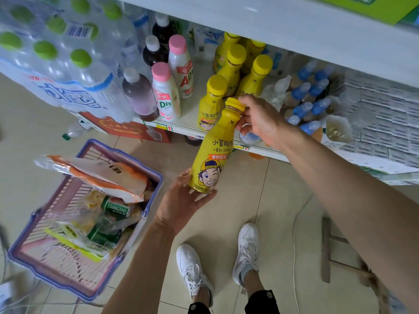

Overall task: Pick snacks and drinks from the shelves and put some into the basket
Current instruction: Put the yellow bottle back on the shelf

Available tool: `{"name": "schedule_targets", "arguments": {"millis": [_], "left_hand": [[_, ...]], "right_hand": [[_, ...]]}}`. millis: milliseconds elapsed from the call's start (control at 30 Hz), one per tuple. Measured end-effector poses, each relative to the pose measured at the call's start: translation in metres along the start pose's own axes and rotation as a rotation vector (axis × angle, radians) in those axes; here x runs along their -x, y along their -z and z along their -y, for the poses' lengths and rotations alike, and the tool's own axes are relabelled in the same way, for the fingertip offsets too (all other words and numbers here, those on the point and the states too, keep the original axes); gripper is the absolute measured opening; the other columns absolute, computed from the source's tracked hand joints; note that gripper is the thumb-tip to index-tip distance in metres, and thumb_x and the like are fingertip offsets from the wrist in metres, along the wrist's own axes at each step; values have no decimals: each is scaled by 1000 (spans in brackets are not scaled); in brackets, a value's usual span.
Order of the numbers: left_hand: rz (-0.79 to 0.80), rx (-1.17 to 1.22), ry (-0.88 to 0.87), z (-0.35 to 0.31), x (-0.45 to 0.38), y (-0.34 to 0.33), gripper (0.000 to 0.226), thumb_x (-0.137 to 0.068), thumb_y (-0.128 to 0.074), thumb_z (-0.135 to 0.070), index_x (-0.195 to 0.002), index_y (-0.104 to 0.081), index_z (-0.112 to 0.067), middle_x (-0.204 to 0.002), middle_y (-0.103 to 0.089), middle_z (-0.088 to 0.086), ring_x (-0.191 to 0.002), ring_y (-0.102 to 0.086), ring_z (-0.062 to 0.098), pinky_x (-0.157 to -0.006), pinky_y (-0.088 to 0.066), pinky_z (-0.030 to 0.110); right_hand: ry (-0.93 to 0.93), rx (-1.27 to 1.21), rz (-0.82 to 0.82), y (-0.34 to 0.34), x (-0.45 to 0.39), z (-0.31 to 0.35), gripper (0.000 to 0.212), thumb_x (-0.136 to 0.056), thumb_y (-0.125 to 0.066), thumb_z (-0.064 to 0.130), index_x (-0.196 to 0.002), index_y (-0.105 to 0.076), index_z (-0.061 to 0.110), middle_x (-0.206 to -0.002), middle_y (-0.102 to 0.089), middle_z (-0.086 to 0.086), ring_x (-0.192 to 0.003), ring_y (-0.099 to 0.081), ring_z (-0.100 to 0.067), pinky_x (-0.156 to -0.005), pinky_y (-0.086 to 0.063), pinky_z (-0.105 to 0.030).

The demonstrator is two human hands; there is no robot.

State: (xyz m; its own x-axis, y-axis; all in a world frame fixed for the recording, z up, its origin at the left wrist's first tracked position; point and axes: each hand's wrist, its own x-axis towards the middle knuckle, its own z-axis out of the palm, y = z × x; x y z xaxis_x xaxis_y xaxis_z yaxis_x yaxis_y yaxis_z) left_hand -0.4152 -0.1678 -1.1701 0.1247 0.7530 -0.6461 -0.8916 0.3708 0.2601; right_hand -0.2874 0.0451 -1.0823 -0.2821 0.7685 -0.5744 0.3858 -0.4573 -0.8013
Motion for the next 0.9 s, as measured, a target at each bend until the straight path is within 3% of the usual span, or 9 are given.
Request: {"name": "schedule_targets", "arguments": {"millis": [167,267,400,467,567,633,767,833,900], "left_hand": [[27,-53,-11,-1,7,-1,69,-58,-90,-33,-117,-57,-19,-117,-67,12,-103,-68,29,-88,-55,47],[-16,-6,18,-2,9,-4,71,-65,-86,-34,-126,-56,-14,-119,-66,14,-102,-68,28,-86,-57,45],[-58,-5,60,-3,11,-7,38,-94,-59,-34,-120,-62,-6,-116,-65,17,-102,-64,29,-78,-61,40],[-69,-3,55,-3,12,-7,38,-96,-50,-37,-118,-63,-8,-115,-65,14,-97,-67,27,-77,-62,38],[-37,-23,50,-6,13,-7,42,-82,-68,-44,-111,-68,-13,-111,-67,9,-85,-72,24,-72,-62,36],[15,-54,56,-7,13,-6,65,-58,-90,-47,-111,-71,-14,-113,-68,9,-85,-72,26,-70,-62,34],[36,-84,93,-8,13,-6,85,-41,-96,-48,-114,-68,-17,-100,-70,9,-66,-70,24,-54,-59,24],[14,-95,111,-9,13,-10,74,-53,-89,-54,-111,-68,-15,-95,-70,13,-58,-67,20,-48,-56,21],[-23,-137,140,-10,12,-12,57,-82,-60,-59,-115,-63,-12,-92,-70,17,-55,-66,20,-46,-55,22]], "right_hand": [[25,37,-49,-6,-2,-3,25,-97,-46,32,-79,-54,17,-62,-53,-6,-48,-49,-14,-49,-37,-26],[33,29,-51,-9,-2,-4,25,-94,-50,38,-93,-62,17,-65,-48,-5,-48,-45,-13,-49,-36,-24],[64,102,-19,-13,-2,-2,36,-97,-46,47,-103,-69,21,-69,-50,-2,-56,-44,-14,-53,-38,-23],[50,100,-25,-14,-1,-1,42,-95,-45,57,-96,-70,23,-74,-57,-5,-59,-47,-15,-55,-40,-23],[8,-34,-29,-14,-2,-2,42,-90,-48,57,-93,-68,21,-100,-69,-20,-52,-43,-13,-51,-39,-22],[8,-129,-11,-14,-2,-3,35,-94,-47,46,-100,-64,16,-108,-69,-23,-46,-37,-10,-49,-37,-21],[-17,-255,15,-14,-4,-8,25,-91,-50,39,-99,-57,16,-83,-51,-20,-44,-36,-10,-51,-35,-23],[0,-254,13,-17,-2,-8,17,-94,-51,33,-102,-59,19,-73,-43,-8,-45,-35,-11,-51,-32,-24],[56,-181,-4,-17,-1,-10,23,-93,-55,34,-111,-62,20,-76,-46,-6,-48,-36,-12,-50,-32,-22]]}}
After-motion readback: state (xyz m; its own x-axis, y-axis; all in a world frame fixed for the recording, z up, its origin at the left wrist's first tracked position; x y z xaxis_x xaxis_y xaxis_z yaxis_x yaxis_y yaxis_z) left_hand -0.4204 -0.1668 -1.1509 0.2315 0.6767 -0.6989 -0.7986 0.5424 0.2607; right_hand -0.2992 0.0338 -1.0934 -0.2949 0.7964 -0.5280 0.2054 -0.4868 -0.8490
